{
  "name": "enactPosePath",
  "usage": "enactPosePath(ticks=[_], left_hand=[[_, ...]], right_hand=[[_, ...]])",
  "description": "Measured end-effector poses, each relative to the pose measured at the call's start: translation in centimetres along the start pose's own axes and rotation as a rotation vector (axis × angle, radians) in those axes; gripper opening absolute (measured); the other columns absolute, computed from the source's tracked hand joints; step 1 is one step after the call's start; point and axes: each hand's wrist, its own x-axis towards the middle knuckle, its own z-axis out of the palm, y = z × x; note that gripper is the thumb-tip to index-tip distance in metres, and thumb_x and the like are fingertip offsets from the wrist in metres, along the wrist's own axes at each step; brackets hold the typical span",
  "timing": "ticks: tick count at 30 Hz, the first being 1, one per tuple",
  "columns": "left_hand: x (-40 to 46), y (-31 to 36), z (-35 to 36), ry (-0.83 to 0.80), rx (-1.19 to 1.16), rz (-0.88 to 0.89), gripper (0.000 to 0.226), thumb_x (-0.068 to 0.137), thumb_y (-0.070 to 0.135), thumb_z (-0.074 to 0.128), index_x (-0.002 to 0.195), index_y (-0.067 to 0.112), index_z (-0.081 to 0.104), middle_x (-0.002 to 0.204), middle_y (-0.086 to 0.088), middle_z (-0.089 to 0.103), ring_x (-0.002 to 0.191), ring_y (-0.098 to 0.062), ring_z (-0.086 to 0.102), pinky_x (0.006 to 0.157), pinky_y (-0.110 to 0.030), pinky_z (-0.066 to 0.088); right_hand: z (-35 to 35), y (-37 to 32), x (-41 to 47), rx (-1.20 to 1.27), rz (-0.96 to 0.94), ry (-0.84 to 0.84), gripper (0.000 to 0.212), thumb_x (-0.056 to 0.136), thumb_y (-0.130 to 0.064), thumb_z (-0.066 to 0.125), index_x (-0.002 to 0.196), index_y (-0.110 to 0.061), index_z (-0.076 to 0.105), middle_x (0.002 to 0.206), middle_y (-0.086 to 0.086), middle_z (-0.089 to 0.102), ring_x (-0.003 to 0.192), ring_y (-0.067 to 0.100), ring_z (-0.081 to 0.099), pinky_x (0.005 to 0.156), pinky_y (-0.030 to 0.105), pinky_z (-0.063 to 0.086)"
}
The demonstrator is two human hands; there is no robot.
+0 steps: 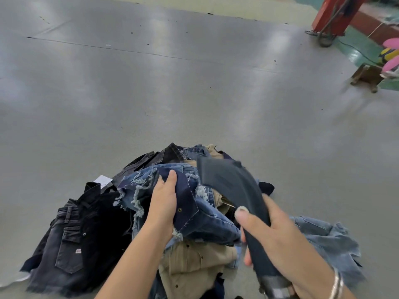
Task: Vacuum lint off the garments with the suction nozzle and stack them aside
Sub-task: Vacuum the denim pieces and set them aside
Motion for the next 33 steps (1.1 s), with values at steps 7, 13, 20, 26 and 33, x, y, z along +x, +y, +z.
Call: enactPosePath(ticks=[7,13,20,26,33], left_hand=[[-0.5,-0.4,0.2,-0.068,0.05,0.021,0.025,0.099,0.04,0.045,0.114,0.026,0.059,0.107,-0.004,0.068,0.096,-0.025,0.066,0.082,-0.04,0.054],[-0.6,-0.4,-0.2,-0.064,0.138,0.032,0.02,0.097,0.048,0.043,0.107,0.032,0.05,0.095,0.009,0.062,0.081,-0.009,0.06,0.059,-0.025,0.044],[-0.1,0.2,-1.9,-0.099,0.04,-0.191,0.015,0.097,0.008,0.046,0.099,0.008,0.06,0.086,-0.013,0.067,0.081,-0.025,0.064,0.07,-0.031,0.048],[0.6,-0.7,-1.1,-0.048,-0.108,-0.281,0.035,0.095,0.038,0.054,0.108,0.007,0.065,0.1,-0.014,0.07,0.096,-0.03,0.066,0.092,-0.04,0.049],[0.2,-2.1,0.2,-0.102,-0.173,-0.154,0.034,0.098,0.042,0.049,0.123,0.022,0.06,0.096,-0.006,0.075,0.083,-0.024,0.072,0.066,-0.035,0.055]], right_hand=[[0.9,0.0,0.6,-0.044,0.055,-0.04,0.014,0.084,-0.042,0.061,0.096,-0.038,0.054,0.064,-0.002,0.064,0.048,0.023,0.063,0.05,0.026,0.052],[-0.5,-0.9,1.1,0.05,-0.061,0.205,0.009,0.074,-0.046,0.064,0.078,-0.043,0.058,0.063,0.006,0.062,0.046,0.025,0.063,0.046,0.026,0.05],[-0.6,0.3,-0.4,0.002,0.06,-0.011,0.017,0.084,-0.038,0.061,0.099,-0.041,0.054,0.061,0.0,0.063,0.048,0.027,0.062,0.046,0.025,0.048],[0.5,0.5,-0.4,-0.061,0.082,-0.094,0.015,0.087,-0.038,0.06,0.099,-0.042,0.051,0.065,-0.003,0.065,0.049,0.024,0.063,0.049,0.024,0.049],[1.7,0.4,0.4,-0.128,0.084,-0.063,0.015,0.083,-0.045,0.059,0.095,-0.044,0.051,0.064,-0.008,0.064,0.047,0.018,0.064,0.048,0.022,0.05]])
